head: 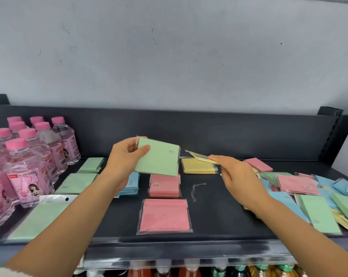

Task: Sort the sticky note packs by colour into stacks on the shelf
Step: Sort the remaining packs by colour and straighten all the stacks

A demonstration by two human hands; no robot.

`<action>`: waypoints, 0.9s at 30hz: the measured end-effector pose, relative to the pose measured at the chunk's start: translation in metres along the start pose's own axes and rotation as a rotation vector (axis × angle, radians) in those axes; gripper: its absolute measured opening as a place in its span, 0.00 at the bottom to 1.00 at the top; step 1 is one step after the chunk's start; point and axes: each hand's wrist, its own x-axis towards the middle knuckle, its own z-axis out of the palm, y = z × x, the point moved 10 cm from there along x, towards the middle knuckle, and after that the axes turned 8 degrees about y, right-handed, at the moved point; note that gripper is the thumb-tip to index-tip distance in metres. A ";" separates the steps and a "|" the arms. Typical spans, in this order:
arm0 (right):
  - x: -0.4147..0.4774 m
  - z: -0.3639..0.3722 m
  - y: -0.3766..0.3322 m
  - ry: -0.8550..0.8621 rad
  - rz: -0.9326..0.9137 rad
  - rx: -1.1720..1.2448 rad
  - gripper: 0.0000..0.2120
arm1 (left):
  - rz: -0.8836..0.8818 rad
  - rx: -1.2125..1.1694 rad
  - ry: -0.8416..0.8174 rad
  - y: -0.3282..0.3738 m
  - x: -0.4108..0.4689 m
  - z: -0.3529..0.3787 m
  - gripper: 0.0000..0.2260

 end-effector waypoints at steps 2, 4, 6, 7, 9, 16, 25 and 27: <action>0.002 0.000 -0.004 -0.003 -0.036 -0.003 0.22 | -0.003 0.002 0.002 0.001 0.000 0.003 0.08; 0.002 0.000 -0.008 -0.008 -0.099 -0.026 0.22 | -0.010 0.004 0.002 0.000 0.000 0.007 0.08; 0.001 0.003 -0.009 -0.026 -0.148 -0.074 0.22 | -0.011 0.005 0.010 0.000 0.000 0.009 0.09; 0.002 0.004 -0.007 -0.028 -0.166 -0.103 0.22 | -0.009 0.008 0.017 0.000 0.000 0.009 0.09; 0.005 0.003 -0.001 -0.014 -0.177 -0.136 0.20 | -0.003 0.017 0.033 0.000 0.001 0.008 0.08; 0.035 0.028 0.022 -0.075 -0.155 -0.120 0.18 | 0.016 0.005 0.108 0.003 0.008 -0.003 0.07; 0.066 0.121 0.044 -0.307 -0.189 -0.348 0.23 | 0.017 -0.038 0.151 0.007 0.014 -0.021 0.07; 0.059 0.142 0.051 -0.434 -0.169 -0.305 0.23 | 0.011 -0.028 0.152 0.005 0.014 -0.023 0.07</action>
